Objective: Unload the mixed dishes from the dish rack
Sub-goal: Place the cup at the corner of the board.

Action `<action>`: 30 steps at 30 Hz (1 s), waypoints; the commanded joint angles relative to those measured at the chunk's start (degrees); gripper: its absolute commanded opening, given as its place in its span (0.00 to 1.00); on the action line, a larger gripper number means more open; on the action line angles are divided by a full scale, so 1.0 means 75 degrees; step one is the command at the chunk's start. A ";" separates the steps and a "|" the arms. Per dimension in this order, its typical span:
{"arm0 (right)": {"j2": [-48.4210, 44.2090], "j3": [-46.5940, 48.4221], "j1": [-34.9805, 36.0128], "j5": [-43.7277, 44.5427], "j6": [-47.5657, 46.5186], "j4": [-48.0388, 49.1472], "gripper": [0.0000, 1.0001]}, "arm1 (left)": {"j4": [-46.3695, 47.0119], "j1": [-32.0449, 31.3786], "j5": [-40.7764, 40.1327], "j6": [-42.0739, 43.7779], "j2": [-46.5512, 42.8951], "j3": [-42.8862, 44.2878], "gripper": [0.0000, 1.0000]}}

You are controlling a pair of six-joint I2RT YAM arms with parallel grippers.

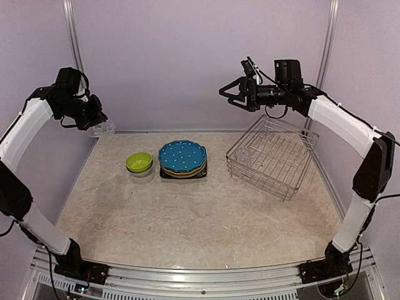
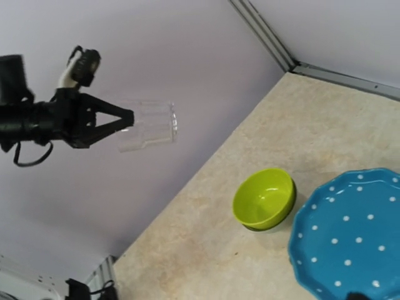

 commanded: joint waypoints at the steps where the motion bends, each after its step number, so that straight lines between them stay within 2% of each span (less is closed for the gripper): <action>1: -0.0031 0.0299 -0.0096 0.0362 -0.0777 -0.1131 0.99 | -0.1175 0.0349 -0.0603 -0.0666 0.0638 0.0468 0.00; 8: -0.0039 0.0515 -0.0194 0.0929 -0.1535 -0.2044 0.99 | -0.2594 0.0434 -0.1357 -0.0815 0.2355 0.1538 0.00; 19: -0.0195 0.0495 -0.0447 0.1268 -0.1945 -0.2529 0.99 | -0.2699 0.0411 -0.1204 -0.1013 0.4272 0.2475 0.00; 30: -0.0044 0.0493 -0.0757 0.0958 -0.1943 -0.2476 0.99 | -0.2559 0.0240 -0.1176 -0.1103 0.5088 0.2837 0.00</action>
